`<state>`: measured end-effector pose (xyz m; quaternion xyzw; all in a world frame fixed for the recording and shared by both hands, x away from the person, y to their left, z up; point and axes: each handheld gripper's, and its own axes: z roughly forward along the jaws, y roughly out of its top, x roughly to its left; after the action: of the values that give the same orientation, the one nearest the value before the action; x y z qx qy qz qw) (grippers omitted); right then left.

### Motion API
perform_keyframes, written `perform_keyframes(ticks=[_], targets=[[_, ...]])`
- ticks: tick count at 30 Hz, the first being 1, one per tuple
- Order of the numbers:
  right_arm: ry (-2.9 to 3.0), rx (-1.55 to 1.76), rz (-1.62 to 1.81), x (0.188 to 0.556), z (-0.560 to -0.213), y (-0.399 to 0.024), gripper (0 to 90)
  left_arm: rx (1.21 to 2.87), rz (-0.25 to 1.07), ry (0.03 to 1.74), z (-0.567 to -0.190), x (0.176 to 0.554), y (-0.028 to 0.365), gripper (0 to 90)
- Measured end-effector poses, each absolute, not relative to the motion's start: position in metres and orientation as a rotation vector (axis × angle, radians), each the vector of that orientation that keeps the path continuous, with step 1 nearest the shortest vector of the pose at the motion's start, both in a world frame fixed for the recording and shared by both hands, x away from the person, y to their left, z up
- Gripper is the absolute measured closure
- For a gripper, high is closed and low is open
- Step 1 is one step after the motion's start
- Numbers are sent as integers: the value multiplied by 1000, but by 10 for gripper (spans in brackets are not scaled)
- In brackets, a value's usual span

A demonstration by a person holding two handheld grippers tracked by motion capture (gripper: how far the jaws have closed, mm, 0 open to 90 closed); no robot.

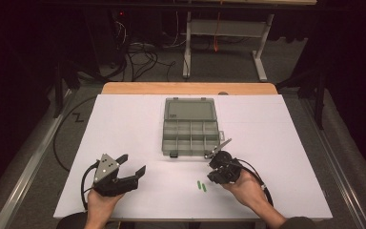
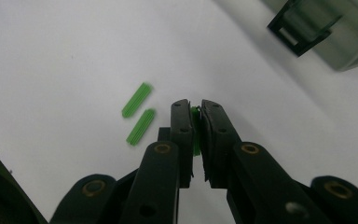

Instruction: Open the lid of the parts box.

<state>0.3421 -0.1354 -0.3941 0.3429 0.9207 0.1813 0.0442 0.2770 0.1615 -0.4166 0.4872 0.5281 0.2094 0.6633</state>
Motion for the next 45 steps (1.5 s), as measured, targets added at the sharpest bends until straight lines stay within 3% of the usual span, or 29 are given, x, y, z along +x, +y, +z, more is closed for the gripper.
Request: perform_keyframes(ticks=[26,45], targets=[[2694,1086,708,399,-347,-137,863,1105,485,1188,-417,278,162,249],[2642,1153,662,444,-355,-108,862,1102,485,1181,-416,278,164,249]])
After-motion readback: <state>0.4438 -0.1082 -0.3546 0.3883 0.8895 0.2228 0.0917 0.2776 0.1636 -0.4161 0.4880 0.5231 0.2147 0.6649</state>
